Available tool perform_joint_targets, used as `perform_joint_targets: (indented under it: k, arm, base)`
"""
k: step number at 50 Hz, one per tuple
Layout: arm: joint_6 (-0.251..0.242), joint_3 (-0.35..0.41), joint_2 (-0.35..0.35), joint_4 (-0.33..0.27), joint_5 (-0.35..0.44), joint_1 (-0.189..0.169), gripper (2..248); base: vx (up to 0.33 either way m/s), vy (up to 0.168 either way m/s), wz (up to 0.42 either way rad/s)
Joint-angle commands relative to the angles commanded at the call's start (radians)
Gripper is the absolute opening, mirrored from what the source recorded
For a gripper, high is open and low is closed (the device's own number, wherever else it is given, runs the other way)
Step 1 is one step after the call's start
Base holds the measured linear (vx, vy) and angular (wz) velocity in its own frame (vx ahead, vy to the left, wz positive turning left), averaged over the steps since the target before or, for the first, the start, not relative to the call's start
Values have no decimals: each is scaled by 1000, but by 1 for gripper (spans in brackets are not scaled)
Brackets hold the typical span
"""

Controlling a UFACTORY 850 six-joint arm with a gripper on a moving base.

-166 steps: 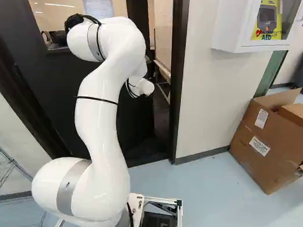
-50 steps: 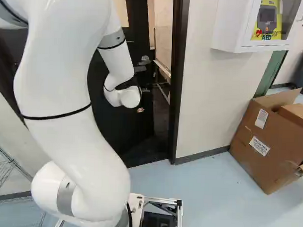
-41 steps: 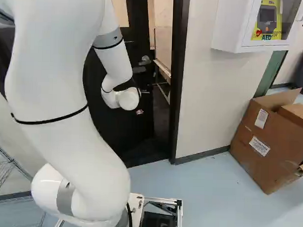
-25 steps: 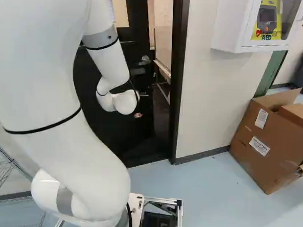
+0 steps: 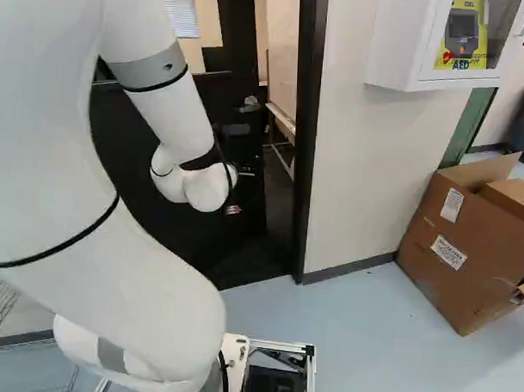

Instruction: Open the door and move inside

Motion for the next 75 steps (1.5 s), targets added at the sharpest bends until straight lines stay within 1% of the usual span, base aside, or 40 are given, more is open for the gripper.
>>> perform_joint_targets:
  k: [9,16,49,75]
  arm:
    - [0,45,47,26,0,0,247]
    - [0,58,61,32,0,1,247]
    - [0,61,65,33,0,1,247]
    - [0,61,65,33,0,1,247]
  base:
    - [0,0,0]
    - [0,0,0]
    - [12,1,9]
    - [67,60,119]
